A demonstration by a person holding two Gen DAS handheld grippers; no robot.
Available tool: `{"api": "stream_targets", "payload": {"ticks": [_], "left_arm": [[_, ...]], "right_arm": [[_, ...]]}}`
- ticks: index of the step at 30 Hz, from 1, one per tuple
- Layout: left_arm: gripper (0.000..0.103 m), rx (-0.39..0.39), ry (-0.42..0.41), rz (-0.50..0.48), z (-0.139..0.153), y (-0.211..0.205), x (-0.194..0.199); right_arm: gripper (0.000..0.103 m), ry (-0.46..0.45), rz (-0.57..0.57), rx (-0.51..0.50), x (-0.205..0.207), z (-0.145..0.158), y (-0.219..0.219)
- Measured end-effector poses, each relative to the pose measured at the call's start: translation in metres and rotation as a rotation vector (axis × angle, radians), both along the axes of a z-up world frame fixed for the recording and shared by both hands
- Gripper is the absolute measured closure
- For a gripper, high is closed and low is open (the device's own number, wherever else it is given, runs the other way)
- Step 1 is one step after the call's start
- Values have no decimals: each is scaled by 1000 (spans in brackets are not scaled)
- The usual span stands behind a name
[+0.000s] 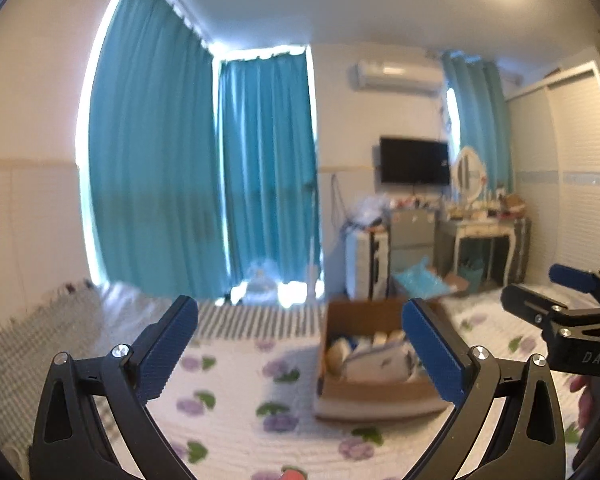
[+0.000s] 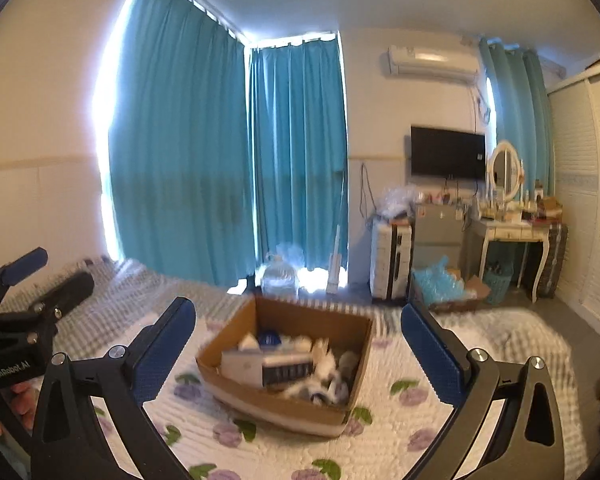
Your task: Organize soft objects
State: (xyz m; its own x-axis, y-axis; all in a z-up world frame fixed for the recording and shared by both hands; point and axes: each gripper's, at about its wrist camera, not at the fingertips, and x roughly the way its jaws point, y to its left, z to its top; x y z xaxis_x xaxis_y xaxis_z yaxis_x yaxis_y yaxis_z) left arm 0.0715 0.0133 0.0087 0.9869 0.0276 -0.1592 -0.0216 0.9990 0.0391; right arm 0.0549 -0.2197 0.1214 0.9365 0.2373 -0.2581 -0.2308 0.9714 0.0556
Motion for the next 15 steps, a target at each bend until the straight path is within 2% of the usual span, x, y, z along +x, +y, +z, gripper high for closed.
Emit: {"api": "stream_targets", "payload": {"ticks": [2,5,9,15], "left_arm": [[0,-7,39,1,-19,3,6],[0,-26,70,-1,-27,6,14],[0,-18,71,4,-28,6,8],[0,-15,75,4,-29,6,7]], "right_arm": [[0,54,-4,-3,14,-24,3],[0,96,-20,6,25,-47,3],[0,112,-44,-5,31,-56,4],[0,112,-66,-1,34,-54,1]]}}
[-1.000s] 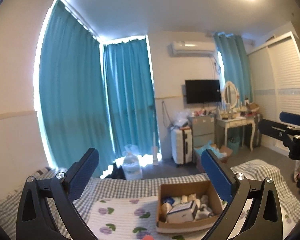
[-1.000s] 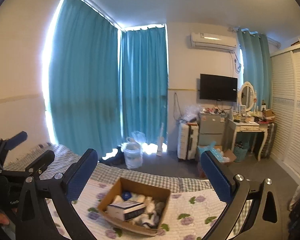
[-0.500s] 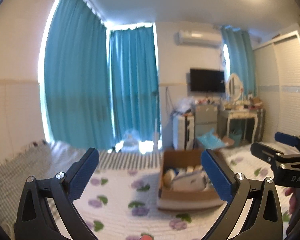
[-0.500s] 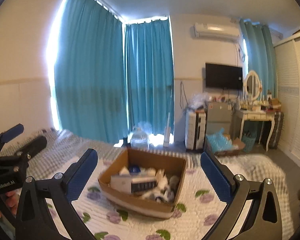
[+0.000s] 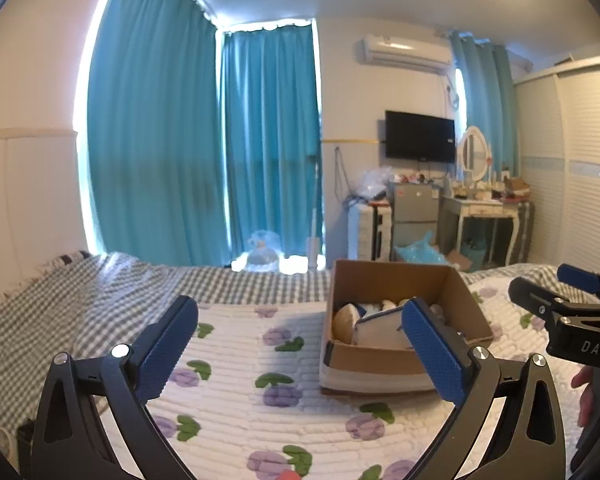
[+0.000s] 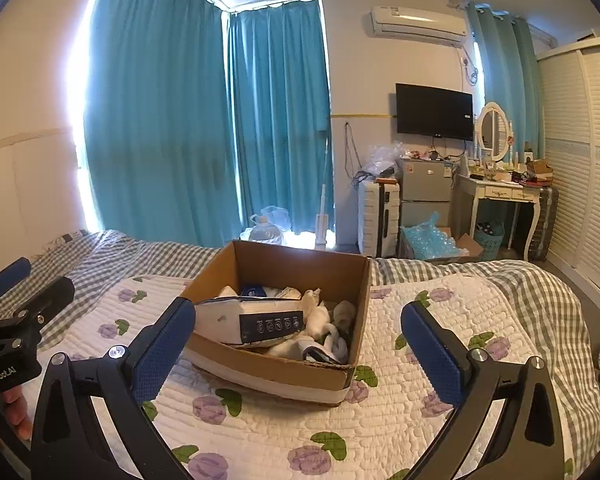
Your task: Organize soft objects
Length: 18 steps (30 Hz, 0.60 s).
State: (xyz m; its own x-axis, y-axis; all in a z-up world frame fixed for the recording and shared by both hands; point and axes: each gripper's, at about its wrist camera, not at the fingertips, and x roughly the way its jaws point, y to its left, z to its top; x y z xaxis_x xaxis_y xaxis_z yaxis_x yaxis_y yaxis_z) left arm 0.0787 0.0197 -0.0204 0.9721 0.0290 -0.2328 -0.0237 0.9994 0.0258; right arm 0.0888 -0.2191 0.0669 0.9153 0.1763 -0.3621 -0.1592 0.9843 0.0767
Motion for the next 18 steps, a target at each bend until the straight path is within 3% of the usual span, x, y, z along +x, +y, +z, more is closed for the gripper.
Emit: {"api": "stream_targets", "payload": {"ticks": [18], "left_arm": [[0,10,20,-6,-5,-3,2]], "right_arm": [[0,17,-10,-10,3,0,1]]}}
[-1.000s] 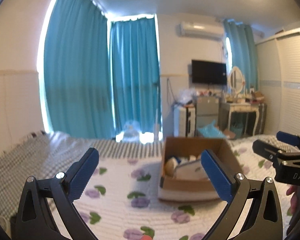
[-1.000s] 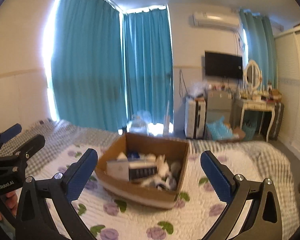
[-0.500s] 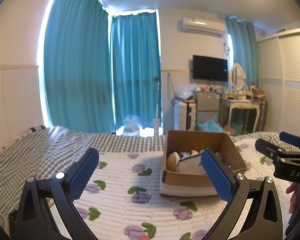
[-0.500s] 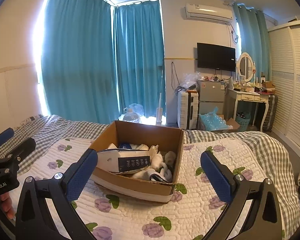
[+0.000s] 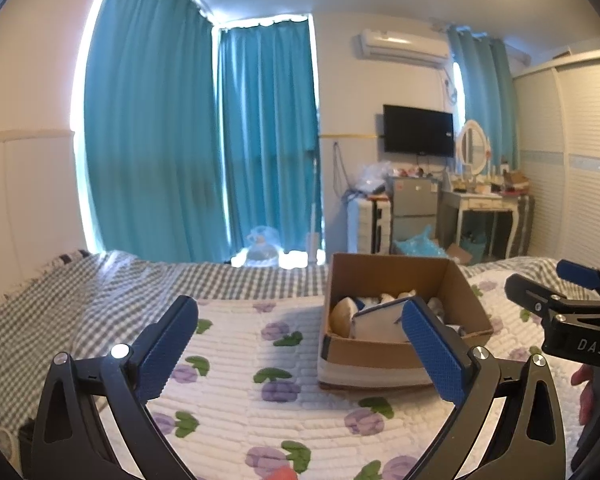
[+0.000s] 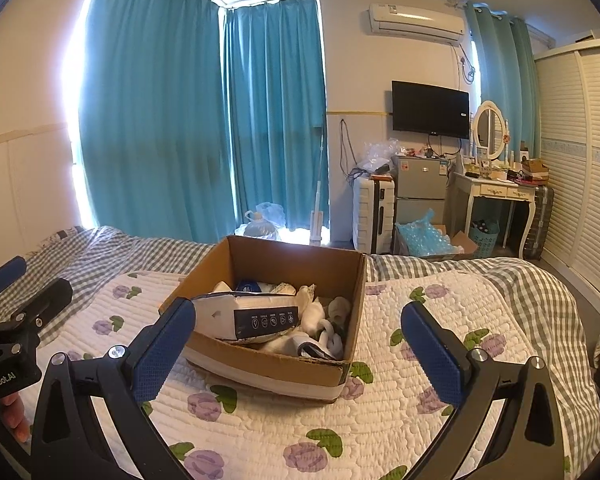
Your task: Organize soft objects
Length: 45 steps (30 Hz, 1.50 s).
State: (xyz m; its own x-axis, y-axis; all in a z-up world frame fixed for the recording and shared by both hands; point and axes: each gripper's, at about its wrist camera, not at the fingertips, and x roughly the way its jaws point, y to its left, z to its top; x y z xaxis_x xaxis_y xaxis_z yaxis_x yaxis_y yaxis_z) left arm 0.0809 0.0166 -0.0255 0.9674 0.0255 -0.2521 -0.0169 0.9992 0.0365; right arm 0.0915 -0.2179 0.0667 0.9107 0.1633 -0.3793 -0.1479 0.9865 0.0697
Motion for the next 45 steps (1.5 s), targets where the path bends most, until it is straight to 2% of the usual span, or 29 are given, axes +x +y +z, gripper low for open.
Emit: {"api": "stream_targets", "payload": {"ticks": [45], "left_arm": [[0,1,24,-9,-1,3,3]], "right_arm": [[0,22,-1,-4,1,0,7]]}}
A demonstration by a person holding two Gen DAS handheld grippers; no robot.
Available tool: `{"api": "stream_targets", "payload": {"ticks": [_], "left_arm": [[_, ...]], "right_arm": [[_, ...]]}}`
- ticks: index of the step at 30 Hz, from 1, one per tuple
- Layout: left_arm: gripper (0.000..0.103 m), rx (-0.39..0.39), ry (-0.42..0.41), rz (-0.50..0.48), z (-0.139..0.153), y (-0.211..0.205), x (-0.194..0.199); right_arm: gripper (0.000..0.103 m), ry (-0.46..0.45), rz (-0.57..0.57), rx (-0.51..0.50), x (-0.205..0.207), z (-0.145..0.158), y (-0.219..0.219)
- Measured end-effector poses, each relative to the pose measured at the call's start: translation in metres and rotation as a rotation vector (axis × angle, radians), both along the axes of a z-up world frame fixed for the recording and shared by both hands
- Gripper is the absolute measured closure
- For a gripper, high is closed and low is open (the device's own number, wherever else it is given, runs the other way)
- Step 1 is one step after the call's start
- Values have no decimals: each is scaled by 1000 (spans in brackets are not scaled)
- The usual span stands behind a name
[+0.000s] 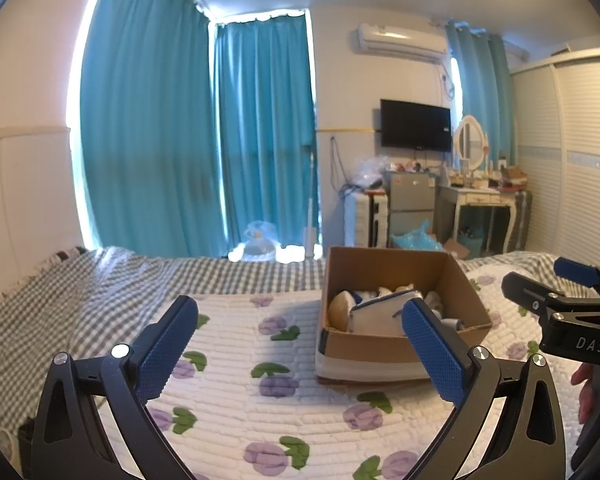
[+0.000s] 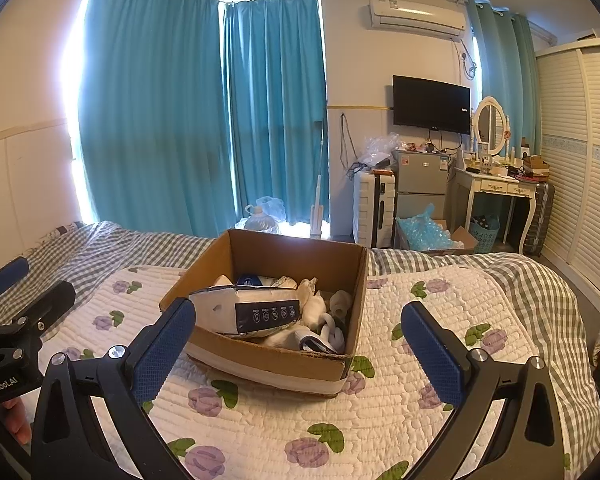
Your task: Organize soft objects
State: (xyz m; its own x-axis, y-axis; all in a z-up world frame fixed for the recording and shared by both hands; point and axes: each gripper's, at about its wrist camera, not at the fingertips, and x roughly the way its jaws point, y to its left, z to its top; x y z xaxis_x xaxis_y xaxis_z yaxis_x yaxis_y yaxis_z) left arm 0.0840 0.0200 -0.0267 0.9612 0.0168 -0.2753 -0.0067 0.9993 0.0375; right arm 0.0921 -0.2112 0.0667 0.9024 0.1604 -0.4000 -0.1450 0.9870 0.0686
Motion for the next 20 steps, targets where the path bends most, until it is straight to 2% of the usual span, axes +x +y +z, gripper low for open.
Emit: {"api": "stream_targets", "payload": {"ticks": [20], "left_arm": [[0,-9,-2,-19,-1,2,0]], "right_arm": [[0,9,1,5,1,-5,-1]]}}
